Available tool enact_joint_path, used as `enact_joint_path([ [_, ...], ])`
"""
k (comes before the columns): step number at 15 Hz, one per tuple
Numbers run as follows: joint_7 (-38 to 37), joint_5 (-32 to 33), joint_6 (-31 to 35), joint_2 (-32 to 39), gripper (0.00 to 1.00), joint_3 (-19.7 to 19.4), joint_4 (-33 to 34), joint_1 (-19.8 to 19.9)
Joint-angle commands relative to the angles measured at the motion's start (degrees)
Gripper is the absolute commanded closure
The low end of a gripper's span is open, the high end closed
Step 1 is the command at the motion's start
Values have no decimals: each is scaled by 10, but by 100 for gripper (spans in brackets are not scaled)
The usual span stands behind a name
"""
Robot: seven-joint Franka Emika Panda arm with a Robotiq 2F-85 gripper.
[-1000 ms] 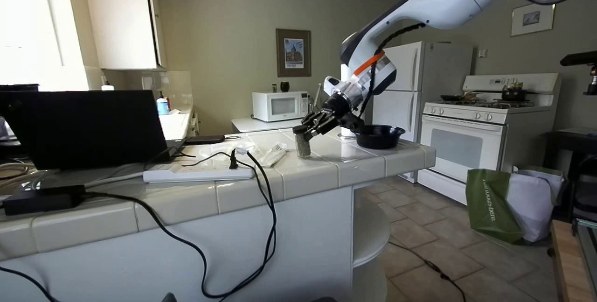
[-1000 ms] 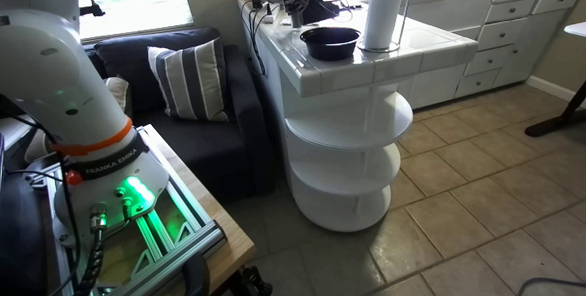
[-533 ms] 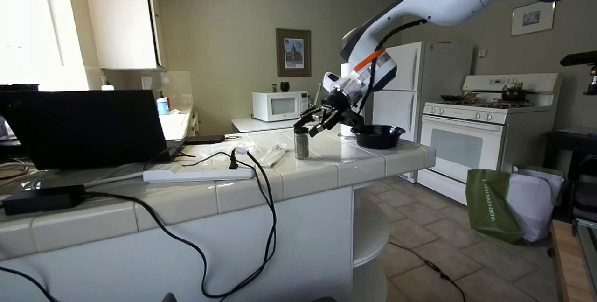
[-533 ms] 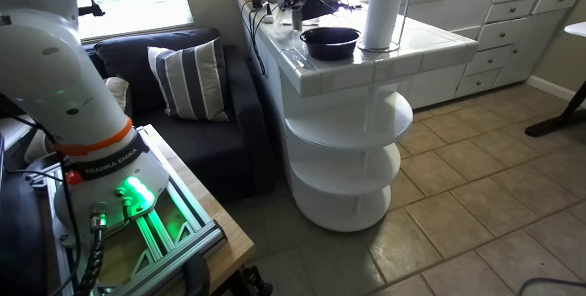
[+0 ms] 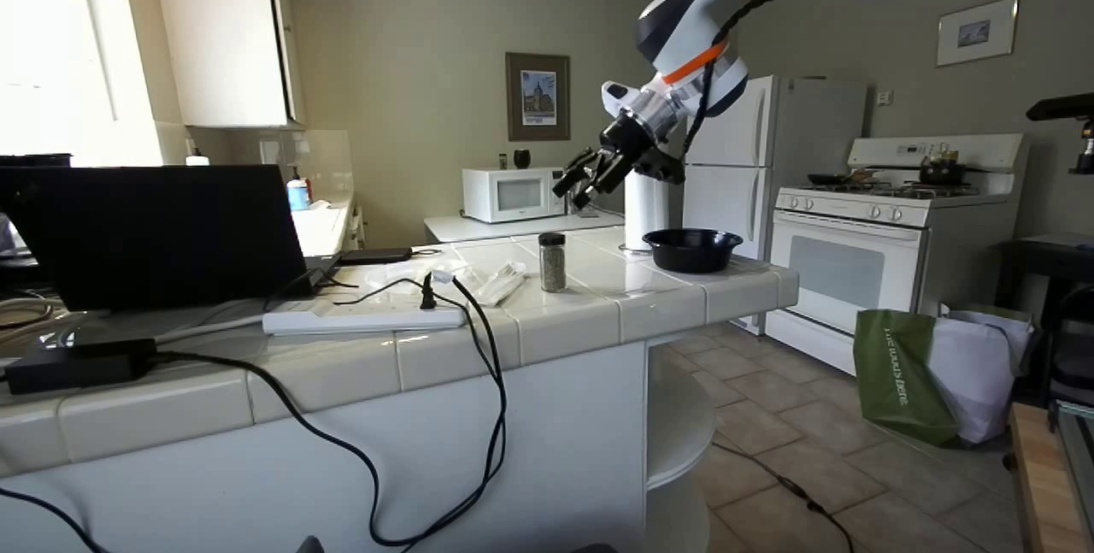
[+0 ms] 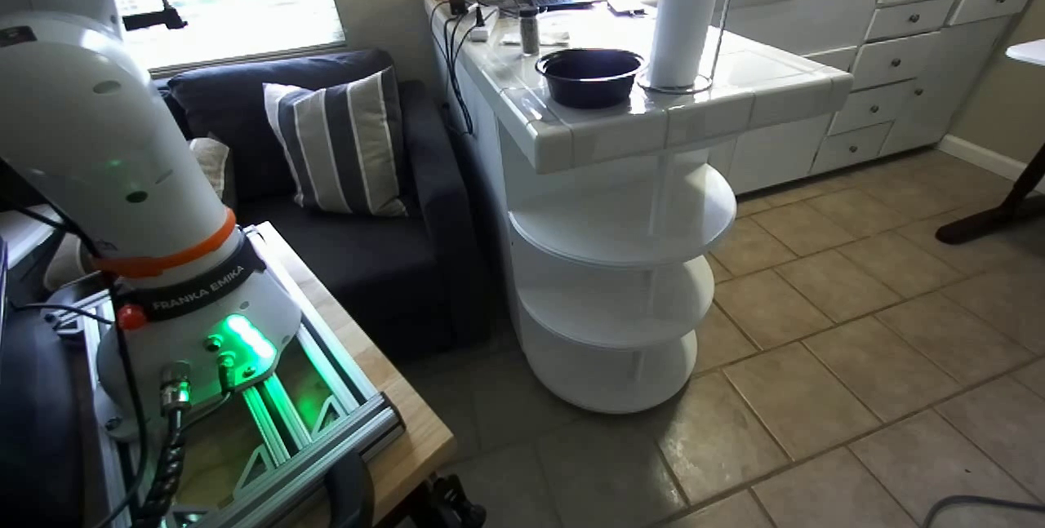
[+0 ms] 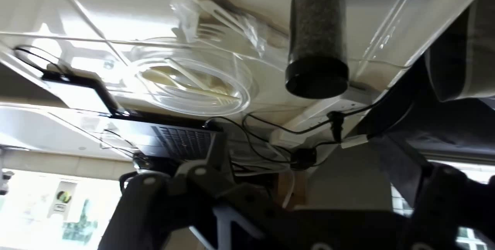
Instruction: Remove the spice bottle out of the bowl
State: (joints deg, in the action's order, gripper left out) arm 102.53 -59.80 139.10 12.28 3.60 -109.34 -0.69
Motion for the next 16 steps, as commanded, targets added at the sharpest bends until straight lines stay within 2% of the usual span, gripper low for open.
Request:
enact_joint_path([
  [1, -131, 106, 84, -72, 0, -11, -75, -22],
  [5, -319, 252, 113, -129, 0, -12, -153, -19],
  [7, -409, 313, 85, -154, 0, -15, -184, -11],
  [8, -437, 320, 61, -166, 0, -17, -197, -7],
  [9, -446, 310, 31, -175, 0, -20, -208, -6],
  [11, -363, 214, -40, -185, 0, -35, -215, -11],
  [12, -404, 265, 3, -159, 0, -28, -190, -14],
  [14, -380, 233, -28, -172, 0, -35, -201, -13],
  [16, -377, 227, -32, -175, 0, -36, -203, -13],
])
